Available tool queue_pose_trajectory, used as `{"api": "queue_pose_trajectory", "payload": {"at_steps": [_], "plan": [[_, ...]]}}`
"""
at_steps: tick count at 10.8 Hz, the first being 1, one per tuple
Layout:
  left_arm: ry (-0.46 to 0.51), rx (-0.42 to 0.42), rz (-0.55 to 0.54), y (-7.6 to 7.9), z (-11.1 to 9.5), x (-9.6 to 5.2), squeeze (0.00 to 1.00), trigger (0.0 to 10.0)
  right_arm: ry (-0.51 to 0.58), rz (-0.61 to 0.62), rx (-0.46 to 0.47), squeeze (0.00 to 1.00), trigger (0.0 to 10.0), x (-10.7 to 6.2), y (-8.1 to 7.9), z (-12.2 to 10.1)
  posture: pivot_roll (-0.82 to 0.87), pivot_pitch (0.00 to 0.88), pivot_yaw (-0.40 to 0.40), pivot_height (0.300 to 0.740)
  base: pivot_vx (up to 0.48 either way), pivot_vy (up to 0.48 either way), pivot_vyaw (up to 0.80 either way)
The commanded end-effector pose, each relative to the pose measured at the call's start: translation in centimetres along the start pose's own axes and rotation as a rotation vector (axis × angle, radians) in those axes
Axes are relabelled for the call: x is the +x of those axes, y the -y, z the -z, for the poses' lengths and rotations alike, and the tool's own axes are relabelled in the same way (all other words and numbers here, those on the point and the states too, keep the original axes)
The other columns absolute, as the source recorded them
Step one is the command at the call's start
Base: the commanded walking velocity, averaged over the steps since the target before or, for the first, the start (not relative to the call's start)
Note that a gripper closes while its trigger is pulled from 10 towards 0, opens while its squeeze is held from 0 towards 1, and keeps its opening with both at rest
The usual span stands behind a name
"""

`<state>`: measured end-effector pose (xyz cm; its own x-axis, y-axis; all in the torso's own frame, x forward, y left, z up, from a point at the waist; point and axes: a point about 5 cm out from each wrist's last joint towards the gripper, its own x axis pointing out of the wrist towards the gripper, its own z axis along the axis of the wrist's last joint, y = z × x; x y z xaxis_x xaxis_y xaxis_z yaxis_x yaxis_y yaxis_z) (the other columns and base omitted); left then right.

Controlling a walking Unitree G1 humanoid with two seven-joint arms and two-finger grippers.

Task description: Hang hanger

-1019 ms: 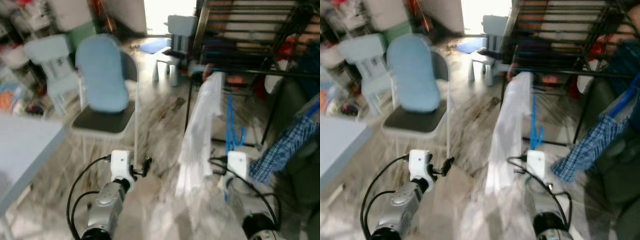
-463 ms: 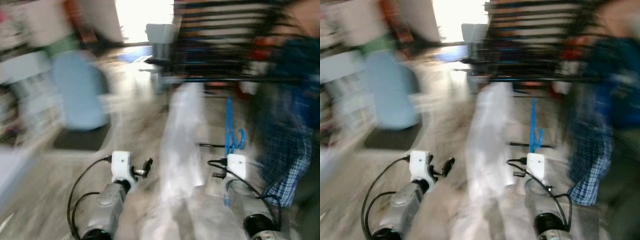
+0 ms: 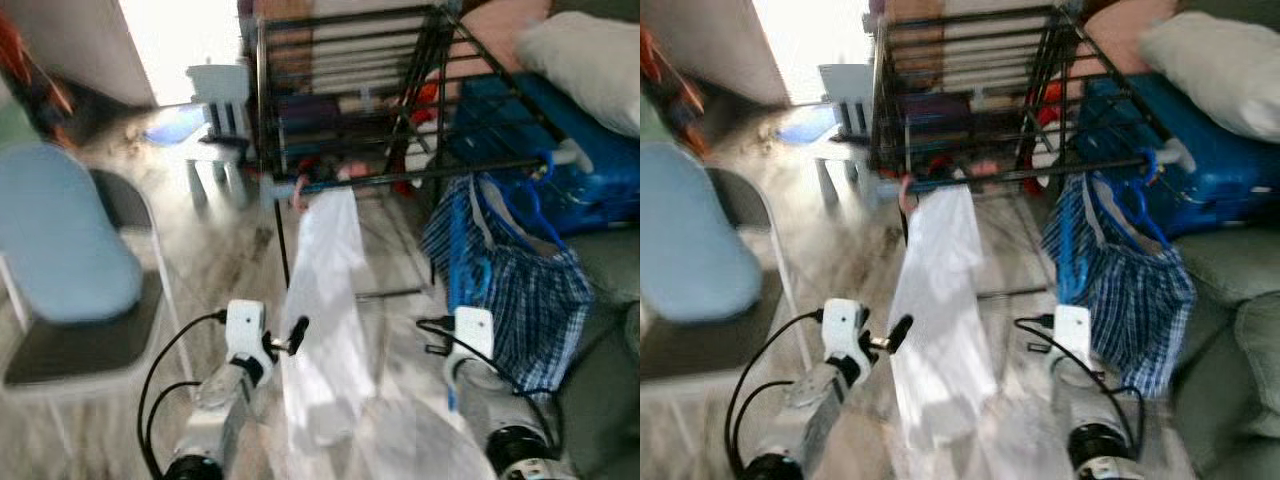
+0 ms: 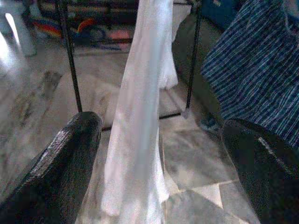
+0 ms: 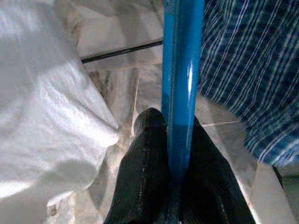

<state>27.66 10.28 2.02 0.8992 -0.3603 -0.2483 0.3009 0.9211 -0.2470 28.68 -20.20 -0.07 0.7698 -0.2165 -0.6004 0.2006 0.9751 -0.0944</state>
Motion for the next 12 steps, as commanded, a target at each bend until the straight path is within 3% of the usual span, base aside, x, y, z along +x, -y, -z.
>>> {"api": "queue_pose_trajectory", "payload": {"at_steps": [1, 4, 8, 10, 12], "plan": [[-0.007, 0.000, 0.005, 0.3, 0.1, 0.0, 0.00, 10.0, -0.009, -0.010, -0.009, 0.00, 10.0, 0.1, 0.1, -0.1, -0.15, 0.000, 0.069, 0.740, 0.311, 0.368, 0.00], [-0.014, 0.008, -0.007, 0.2, 0.3, 0.0, 0.00, 10.0, -0.008, -0.073, -0.075, 0.00, 10.0, 0.0, -0.5, -0.3, -0.15, 0.000, 0.069, 0.740, 0.097, 0.119, 0.00], [0.011, -0.003, -0.025, 0.0, -0.1, -0.1, 0.00, 10.0, 0.153, -0.163, -0.111, 0.00, 10.0, 0.3, 1.0, -7.0, -0.15, 0.000, 0.070, 0.740, 0.000, 0.000, 0.00], [0.031, -0.025, -0.048, -0.5, -0.5, -0.3, 0.00, 10.0, 0.167, -0.178, -0.099, 0.00, 10.0, 0.3, 1.3, -8.8, -0.14, 0.000, 0.064, 0.740, 0.000, 0.000, 0.00], [0.017, -0.025, -0.063, -0.7, 0.0, -1.0, 0.00, 10.0, 0.083, -0.260, -0.004, 0.00, 10.0, 0.2, 0.3, -10.8, -0.12, 0.000, 0.057, 0.740, 0.000, 0.000, 0.00]]}}
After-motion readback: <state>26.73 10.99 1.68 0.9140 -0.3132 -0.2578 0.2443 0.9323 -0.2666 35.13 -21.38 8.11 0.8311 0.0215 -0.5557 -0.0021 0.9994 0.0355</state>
